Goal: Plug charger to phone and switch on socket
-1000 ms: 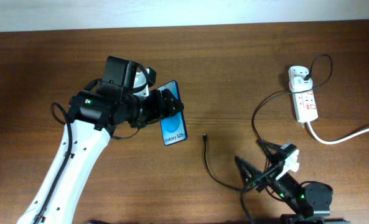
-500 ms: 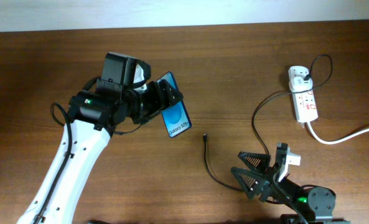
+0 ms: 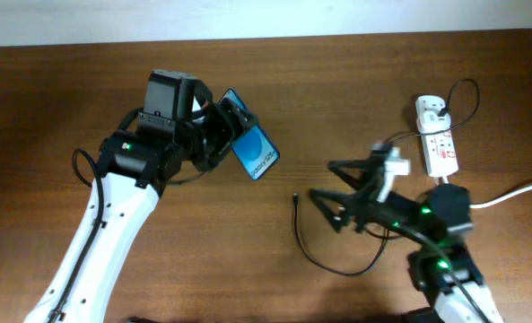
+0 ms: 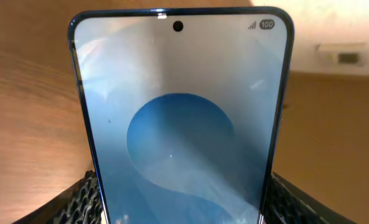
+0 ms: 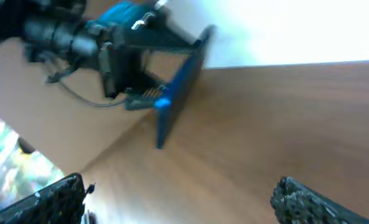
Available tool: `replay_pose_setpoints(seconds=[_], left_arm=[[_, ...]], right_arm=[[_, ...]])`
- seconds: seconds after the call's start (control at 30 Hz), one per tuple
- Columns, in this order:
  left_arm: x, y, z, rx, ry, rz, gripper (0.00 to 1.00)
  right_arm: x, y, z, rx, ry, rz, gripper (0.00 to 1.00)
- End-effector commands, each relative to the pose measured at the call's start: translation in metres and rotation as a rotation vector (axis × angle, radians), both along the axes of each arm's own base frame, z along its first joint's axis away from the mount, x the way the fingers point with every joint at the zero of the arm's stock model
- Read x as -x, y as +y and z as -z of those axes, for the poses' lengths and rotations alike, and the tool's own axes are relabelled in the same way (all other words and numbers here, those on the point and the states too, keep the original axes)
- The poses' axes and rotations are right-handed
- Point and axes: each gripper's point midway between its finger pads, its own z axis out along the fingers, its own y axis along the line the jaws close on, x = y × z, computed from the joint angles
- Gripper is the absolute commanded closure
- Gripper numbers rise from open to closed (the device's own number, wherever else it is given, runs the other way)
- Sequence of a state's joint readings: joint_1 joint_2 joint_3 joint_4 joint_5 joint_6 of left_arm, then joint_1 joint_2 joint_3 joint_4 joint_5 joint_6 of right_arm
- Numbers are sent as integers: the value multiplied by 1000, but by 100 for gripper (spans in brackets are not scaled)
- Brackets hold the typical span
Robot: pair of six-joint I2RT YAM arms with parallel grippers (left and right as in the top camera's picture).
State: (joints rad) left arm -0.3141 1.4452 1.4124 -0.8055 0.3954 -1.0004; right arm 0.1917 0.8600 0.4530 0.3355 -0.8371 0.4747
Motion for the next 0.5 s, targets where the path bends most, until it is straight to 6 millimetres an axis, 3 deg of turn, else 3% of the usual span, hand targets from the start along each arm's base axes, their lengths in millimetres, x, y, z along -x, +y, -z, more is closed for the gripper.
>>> replay_pose_setpoints(seconds=[0.0,0.2,0.27,0.33,0.37,0.4,0.47], left_arm=[[-4,-2,-24,94,6,-90,67],[0,-7,-23,104,21,-71,66],[6,-15,-22,101,28,-49,65],[9,-19,-22,100,30,-36,65],[10,-19,-20,96,37,-36,65],[10,-18,-20,87,30,-28,65],[11,-18,-19,81,33,-26,65]], right_arm=[[-21,33,6,26,-44,78,2],[-50,82,6,-59,-178,217,0],[-64,93,10,-68,-156,213,9],[-73,101,0,-81,-169,204,19],[-75,103,-6,-90,-180,204,28],[-75,103,-8,-94,-184,204,43],[-73,105,-8,-101,-170,184,55]])
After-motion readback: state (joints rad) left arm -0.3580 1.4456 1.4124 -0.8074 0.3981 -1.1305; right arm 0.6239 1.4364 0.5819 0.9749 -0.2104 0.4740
